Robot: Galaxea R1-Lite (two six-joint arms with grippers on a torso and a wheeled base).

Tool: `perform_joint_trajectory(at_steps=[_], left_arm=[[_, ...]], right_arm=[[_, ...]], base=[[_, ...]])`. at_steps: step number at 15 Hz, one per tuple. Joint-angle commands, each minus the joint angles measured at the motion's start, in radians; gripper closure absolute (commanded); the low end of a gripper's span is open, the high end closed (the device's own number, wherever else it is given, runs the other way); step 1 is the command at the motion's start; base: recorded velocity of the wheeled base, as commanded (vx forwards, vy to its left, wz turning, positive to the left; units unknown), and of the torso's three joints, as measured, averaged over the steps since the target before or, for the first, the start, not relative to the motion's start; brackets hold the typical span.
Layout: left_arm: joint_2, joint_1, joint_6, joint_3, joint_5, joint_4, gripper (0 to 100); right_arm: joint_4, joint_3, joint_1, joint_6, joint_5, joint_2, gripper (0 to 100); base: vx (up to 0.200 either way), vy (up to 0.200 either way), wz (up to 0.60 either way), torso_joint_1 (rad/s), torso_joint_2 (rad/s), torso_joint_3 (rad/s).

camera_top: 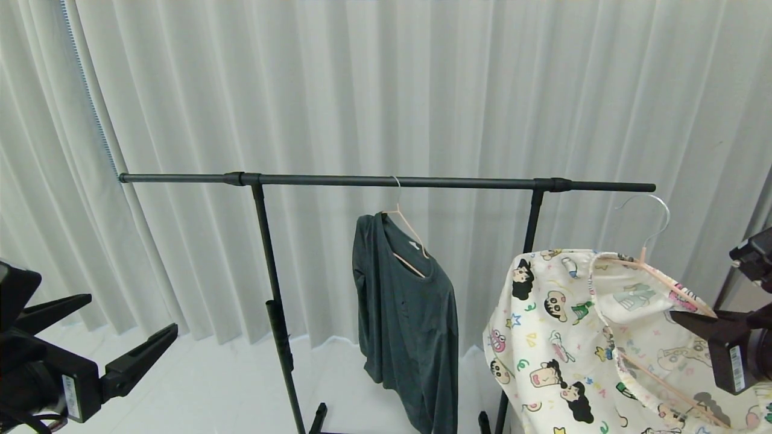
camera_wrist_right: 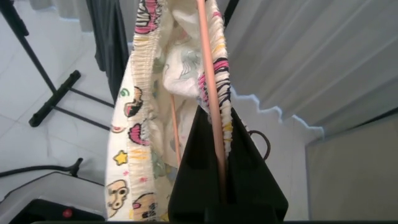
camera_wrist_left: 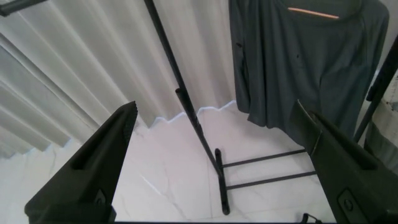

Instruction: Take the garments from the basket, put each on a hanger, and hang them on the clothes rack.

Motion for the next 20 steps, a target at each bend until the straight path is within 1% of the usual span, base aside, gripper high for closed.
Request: perform_joint_trajectory(at_steps=[1, 6, 16, 20], left_arm=[[-0.006, 0.000, -0.006, 0.000, 0.000, 0.000, 0], [-0.003, -0.002, -0.001, 0.002, -0.008, 0.000, 0], [-0.007, -0.063, -0.001, 0.009, -0.008, 0.000, 0], [-0.007, -0.074, 0.000, 0.011, -0.008, 0.000, 0]], right_arm=[[0.000, 0.022, -0.003, 0.000, 0.000, -0.015, 100], [-0.006, 0.031, -0.005, 0.000, 0.005, -0.006, 100], [-0.030, 0.028, -0.003, 0.000, 0.023, 0.021, 100], [-0.117, 0.030, 0.017, 0.000, 0.029, 0.093, 100]], base=[[0.000, 0.000, 0.00, 0.000, 0.00, 0.000], [0.000, 0.000, 0.00, 0.000, 0.00, 0.000], [0.200, 0.000, 0.00, 0.003, 0.00, 0.002], [0.200, 0.000, 0.00, 0.001, 0.00, 0.005]])
